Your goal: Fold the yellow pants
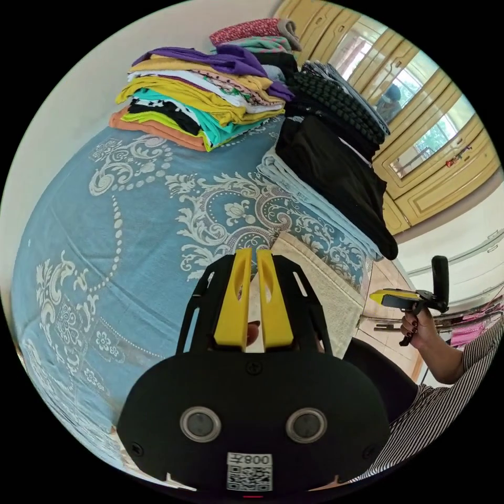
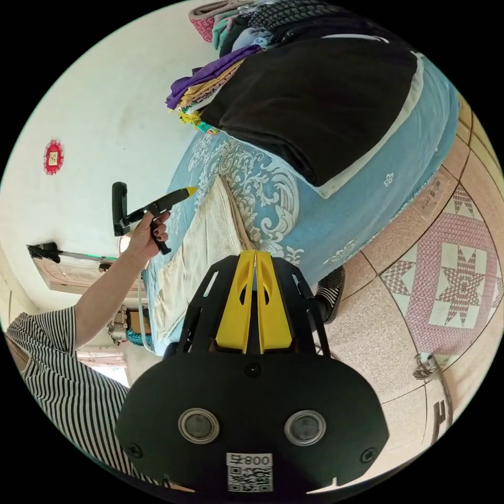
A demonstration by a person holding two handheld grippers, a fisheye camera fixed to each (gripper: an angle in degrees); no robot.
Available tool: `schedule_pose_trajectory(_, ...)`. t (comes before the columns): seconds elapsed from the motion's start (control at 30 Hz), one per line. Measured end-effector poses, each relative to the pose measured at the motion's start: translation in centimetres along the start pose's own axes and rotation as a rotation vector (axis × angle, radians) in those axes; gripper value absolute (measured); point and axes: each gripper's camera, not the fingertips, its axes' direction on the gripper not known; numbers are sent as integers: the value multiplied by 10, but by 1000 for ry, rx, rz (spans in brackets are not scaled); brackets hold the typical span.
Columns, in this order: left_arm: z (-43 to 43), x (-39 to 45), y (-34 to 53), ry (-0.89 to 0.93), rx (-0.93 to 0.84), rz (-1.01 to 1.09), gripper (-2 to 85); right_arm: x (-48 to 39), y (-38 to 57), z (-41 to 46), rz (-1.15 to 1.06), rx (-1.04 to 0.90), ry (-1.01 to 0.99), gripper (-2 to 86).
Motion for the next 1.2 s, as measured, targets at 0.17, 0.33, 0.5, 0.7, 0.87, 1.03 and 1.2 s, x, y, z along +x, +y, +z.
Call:
schedule_pose_trajectory(0.17,-49,-13,67,-85,-7,-55,5,-99,-23,23,-293,-4,160,2)
schedule_pose_trajectory(0.33,-68,-28,120,-184,-90,-169,3,-181,-41,95,-560,-125,412,2)
schedule_pose_trajectory(0.5,-87,-38,145,-191,-110,-224,3,-221,-32,129,-663,-127,537,3)
schedule_pose_trajectory(0.7,-172,-53,209,-256,21,-325,2,-274,-46,137,-662,-190,470,2)
schedule_pose_trajectory(0.87,-197,-91,291,-301,-66,-517,3,-370,-34,179,-807,-271,146,2)
schedule_pose_trajectory(1.03,-255,-103,328,-291,57,-602,4,-460,-12,254,-990,-418,48,5)
schedule_pose_trajectory(1.2,-290,-137,368,-181,25,-666,11,-536,-22,307,-1086,-446,-36,19)
